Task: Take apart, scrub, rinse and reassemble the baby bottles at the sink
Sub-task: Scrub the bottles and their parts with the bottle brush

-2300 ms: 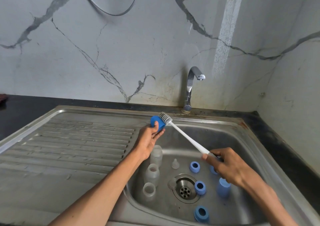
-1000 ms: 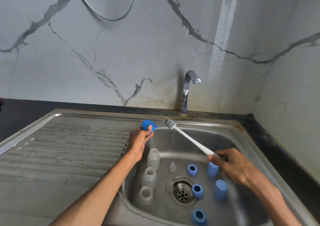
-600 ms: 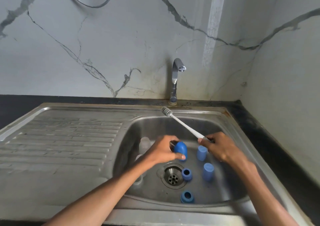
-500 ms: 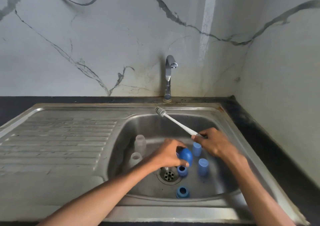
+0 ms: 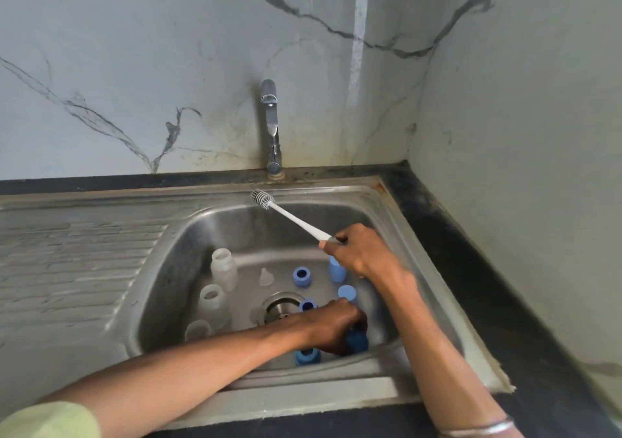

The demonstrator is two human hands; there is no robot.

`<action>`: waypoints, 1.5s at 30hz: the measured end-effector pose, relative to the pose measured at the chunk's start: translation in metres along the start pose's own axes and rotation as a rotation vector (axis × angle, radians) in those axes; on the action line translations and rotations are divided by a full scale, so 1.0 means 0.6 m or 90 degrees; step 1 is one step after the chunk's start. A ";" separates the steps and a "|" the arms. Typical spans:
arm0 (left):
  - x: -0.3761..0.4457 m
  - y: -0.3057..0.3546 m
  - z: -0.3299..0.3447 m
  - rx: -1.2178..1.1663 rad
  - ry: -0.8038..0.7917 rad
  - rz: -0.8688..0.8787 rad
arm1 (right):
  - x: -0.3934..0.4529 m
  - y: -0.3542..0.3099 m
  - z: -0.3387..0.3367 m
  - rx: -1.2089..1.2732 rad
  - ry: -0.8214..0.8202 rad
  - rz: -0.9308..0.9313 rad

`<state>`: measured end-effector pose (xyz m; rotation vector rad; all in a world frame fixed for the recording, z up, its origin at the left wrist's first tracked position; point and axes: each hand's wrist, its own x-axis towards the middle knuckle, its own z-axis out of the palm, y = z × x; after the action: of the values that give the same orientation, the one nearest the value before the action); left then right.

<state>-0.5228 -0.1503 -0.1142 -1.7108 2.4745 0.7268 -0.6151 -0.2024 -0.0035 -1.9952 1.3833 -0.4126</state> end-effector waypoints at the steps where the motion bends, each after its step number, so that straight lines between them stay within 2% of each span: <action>1: 0.000 -0.001 0.003 0.013 -0.004 0.001 | 0.000 0.000 0.000 0.002 -0.004 -0.001; 7: 0.001 -0.005 0.016 -0.023 -0.002 0.015 | -0.001 0.001 0.000 0.017 -0.014 -0.007; 14: -0.010 0.003 0.005 0.010 0.020 0.043 | -0.001 0.007 0.006 -0.013 -0.013 -0.003; 20: -0.043 0.010 -0.043 0.040 0.090 0.023 | 0.008 0.014 0.010 -0.003 0.031 0.041; 24: -0.096 -0.030 -0.068 -0.031 0.160 -0.025 | 0.004 0.021 0.010 -0.041 0.050 0.062; 32: -0.242 -0.108 -0.091 -0.103 0.358 -0.119 | -0.032 0.005 -0.027 -0.065 0.202 0.110; 37: -0.299 -0.143 -0.099 -0.137 0.434 -0.174 | -0.068 0.028 -0.086 -0.073 0.327 0.118; 41: -0.310 -0.148 -0.099 -0.166 0.476 -0.193 | -0.107 0.072 -0.122 -0.100 0.407 0.167; 45: -0.304 -0.138 -0.097 -0.165 0.473 -0.189 | -0.142 0.111 -0.128 -0.096 0.424 0.224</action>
<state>-0.3648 -0.0376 -0.0375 -2.7883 2.4780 0.4429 -0.7407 -0.1655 0.0170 -1.7382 2.1825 -0.8787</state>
